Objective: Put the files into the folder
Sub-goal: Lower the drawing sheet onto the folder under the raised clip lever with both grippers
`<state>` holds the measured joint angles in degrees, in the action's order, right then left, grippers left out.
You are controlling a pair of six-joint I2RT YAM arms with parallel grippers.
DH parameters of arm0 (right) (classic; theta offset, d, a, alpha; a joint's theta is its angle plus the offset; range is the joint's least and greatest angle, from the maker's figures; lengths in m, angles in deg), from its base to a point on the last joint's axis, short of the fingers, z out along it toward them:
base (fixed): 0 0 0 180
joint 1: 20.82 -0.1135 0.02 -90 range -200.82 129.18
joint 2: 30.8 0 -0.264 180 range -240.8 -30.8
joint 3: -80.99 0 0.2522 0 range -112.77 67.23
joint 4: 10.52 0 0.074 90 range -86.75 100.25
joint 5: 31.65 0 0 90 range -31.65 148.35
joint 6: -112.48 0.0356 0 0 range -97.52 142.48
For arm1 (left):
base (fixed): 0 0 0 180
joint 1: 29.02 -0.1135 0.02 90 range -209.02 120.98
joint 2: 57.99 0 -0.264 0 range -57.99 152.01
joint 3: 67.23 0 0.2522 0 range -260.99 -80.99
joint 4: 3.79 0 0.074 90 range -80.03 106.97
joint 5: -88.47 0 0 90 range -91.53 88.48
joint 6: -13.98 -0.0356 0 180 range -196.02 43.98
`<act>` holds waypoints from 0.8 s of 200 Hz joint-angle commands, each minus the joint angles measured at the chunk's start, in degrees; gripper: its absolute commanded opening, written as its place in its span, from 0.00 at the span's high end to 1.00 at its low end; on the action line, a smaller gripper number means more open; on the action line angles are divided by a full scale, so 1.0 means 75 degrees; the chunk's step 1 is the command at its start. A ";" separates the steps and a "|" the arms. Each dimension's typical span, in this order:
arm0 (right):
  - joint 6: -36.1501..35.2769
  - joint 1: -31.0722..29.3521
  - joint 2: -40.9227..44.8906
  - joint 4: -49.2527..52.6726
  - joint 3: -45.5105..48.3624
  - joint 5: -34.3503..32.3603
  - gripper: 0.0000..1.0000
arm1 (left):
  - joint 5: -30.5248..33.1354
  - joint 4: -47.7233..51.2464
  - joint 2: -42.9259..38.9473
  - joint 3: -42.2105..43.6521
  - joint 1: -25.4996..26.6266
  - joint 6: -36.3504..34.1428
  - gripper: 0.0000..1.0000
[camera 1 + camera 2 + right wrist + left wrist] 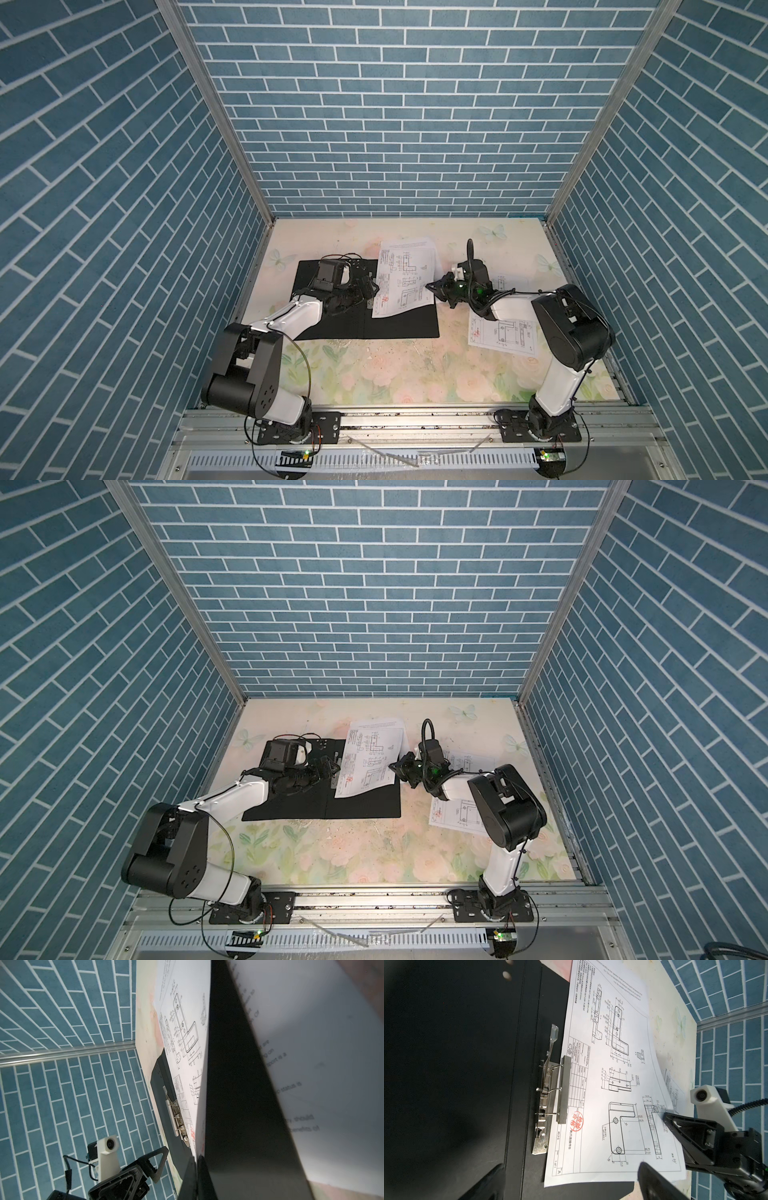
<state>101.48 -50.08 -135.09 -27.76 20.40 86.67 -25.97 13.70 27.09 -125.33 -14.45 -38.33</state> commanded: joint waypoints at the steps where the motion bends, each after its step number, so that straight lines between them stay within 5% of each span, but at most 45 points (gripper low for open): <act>1: 0.0615 -0.0048 -0.0070 -0.0661 0.0159 0.0162 1.00 | -0.0080 -0.0198 0.0093 0.0110 -0.0056 0.0008 0.00; 160: -0.0499 -0.0377 0.0345 0.0081 0.0633 0.0306 1.00 | -0.0186 -0.0331 0.0047 0.0198 -0.0056 0.0034 0.00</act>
<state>99.55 -52.37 -134.61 -27.61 24.05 88.85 -26.80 11.77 27.22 -124.56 -14.47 -38.02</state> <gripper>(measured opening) 0.044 0.996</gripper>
